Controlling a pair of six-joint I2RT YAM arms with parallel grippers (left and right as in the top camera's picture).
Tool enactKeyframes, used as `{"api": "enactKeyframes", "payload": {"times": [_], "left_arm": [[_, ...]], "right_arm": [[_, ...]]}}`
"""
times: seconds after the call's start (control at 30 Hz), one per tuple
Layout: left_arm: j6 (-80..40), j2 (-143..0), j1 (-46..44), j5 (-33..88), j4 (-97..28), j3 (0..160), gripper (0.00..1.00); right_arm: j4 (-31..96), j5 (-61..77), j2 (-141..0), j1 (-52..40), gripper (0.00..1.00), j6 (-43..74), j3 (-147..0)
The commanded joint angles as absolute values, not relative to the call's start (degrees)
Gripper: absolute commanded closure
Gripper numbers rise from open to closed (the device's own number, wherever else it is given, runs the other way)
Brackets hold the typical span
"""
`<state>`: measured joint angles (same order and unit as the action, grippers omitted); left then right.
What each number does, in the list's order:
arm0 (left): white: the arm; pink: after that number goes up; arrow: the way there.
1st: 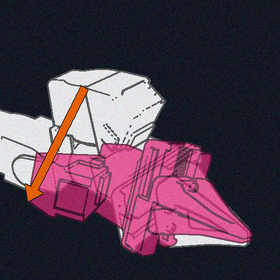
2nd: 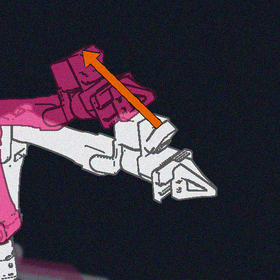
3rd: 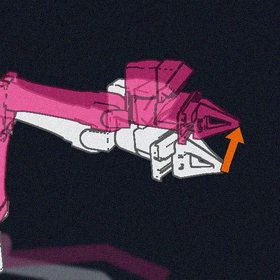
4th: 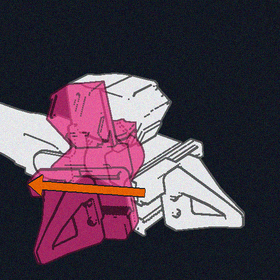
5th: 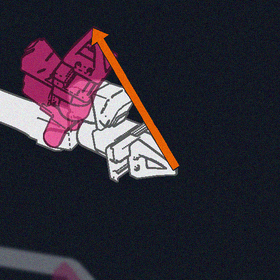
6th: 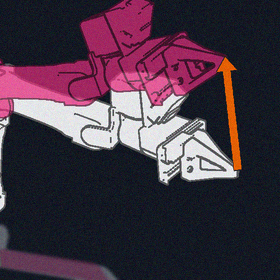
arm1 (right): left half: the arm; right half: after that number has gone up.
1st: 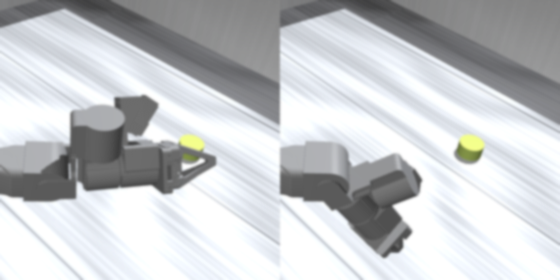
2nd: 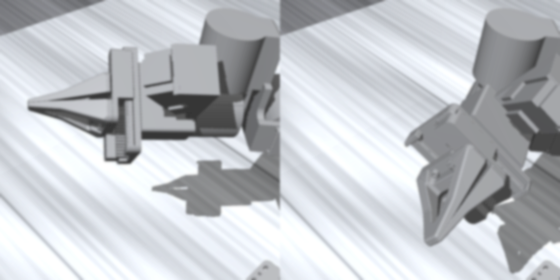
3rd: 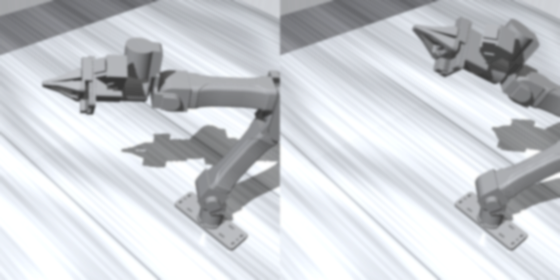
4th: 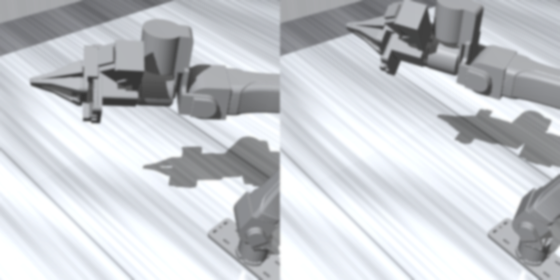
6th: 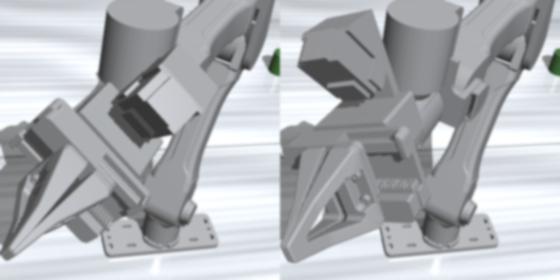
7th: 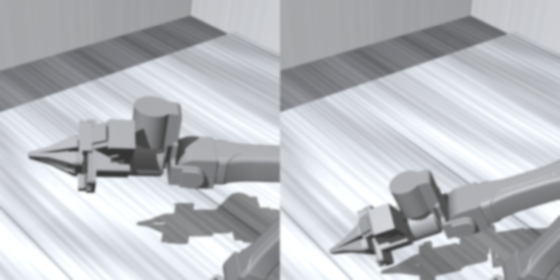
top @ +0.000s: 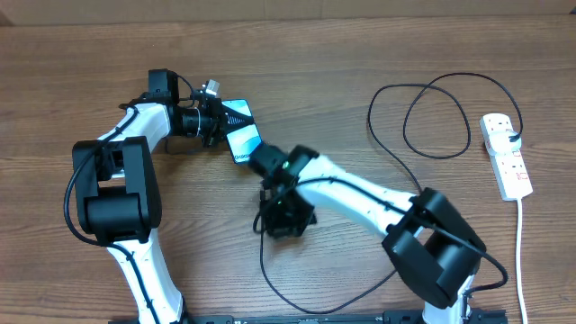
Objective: Plug charger to phone and switch on socket
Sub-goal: 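Move the right gripper down toward the black cable plug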
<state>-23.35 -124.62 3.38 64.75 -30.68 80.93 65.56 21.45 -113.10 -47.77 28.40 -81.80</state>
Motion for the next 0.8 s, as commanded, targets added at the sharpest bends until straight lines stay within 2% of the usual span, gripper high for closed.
{"api": "enactKeyframes", "payload": {"times": [0.0, 0.27, 0.33, 0.37, 0.43, 0.5, 0.63, 0.77], "left_arm": [[-21.8, -122.5, 3.4, 67.5, -30.7, 81.1, 0.96], [-21.8, -122.5, 3.4, 67.5, -30.6, 81.1, 0.96], [-21.8, -122.5, 3.4, 67.5, -30.6, 81.1, 0.96], [-21.8, -122.5, 3.4, 67.5, -30.6, 81.1, 0.96], [-21.8, -122.5, 3.5, 67.6, -30.6, 81.1, 0.96], [-21.8, -122.5, 3.7, 67.6, -30.6, 81.1, 0.96], [-21.9, -122.5, 5.1, 67.6, -30.6, 81.1, 0.96], [-24.6, -122.5, 7.4, 69.1, -30.3, 81.1, 0.96]], "right_arm": [[69.2, 16.2, -113.3, -45.7, 0.96, 21.7, -87.9], [66.0, 11.4, -115.9, -48.8, 0.91, 21.0, -88.1], [62.9, 11.2, -116.9, -49.6, 0.77, 21.7, -88.1], [61.1, 10.7, -117.2, -49.9, 0.65, 23.0, -88.1], [57.9, 8.7, -117.8, -49.9, 0.59, 26.4, -88.1], [55.6, 5.9, -118.5, -49.9, 0.46, 29.6, -88.1], [52.5, 2.6, -118.8, -49.3, 0.41, 31.5, -88.1], [49.3, 2.6, -118.8, -49.1, 0.44, 31.6, -88.1]]}}
